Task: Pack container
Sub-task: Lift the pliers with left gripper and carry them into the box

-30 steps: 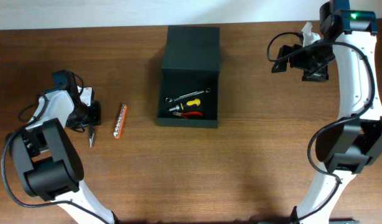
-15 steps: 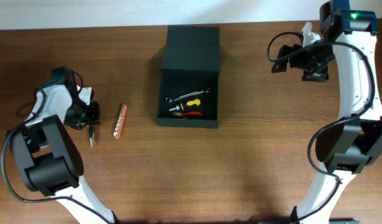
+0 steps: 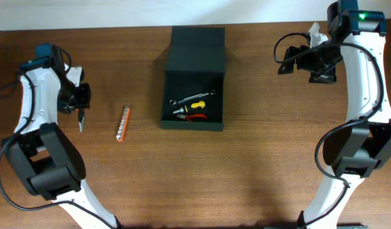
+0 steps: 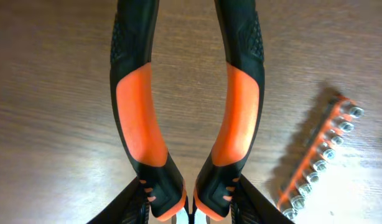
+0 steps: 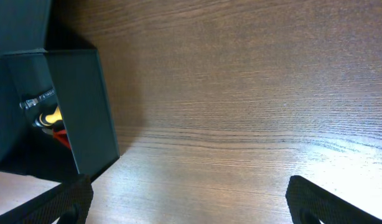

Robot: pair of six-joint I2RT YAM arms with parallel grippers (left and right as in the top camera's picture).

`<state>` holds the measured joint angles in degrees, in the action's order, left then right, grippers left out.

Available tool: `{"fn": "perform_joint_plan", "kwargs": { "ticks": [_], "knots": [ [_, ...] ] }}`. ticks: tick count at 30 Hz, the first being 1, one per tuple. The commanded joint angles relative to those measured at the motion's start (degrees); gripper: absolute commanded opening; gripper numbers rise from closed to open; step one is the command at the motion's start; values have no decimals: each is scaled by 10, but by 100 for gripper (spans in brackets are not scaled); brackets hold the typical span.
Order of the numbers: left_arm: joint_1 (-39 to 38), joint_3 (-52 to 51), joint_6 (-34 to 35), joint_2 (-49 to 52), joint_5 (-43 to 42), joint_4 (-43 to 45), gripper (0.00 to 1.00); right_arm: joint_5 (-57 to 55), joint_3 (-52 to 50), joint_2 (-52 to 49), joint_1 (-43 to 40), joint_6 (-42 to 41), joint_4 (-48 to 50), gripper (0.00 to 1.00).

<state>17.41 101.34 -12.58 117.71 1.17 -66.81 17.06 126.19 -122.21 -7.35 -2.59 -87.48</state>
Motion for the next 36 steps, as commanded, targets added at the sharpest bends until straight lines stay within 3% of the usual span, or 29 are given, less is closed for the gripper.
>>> {"fn": "perform_joint_plan", "kwargs": {
  "ticks": [1,10,22,25,36],
  "knots": [
    [-21,78,-43,-1,-1,-27,2,3,-3,-2,2,1,-2,99],
    [-163,244,-237,-14,-3,-76,2,10,-3,-1,2,1,-2,99],
    [-373,255,-554,5,-6,-56,2,10,-3,-2,2,-1,-2,99],
    [-399,255,-589,30,-16,-55,2,10,-3,-2,2,-1,-4,99],
    [-410,255,-590,139,-41,-73,2,10,-3,-1,2,0,-17,99]
  ]
}}
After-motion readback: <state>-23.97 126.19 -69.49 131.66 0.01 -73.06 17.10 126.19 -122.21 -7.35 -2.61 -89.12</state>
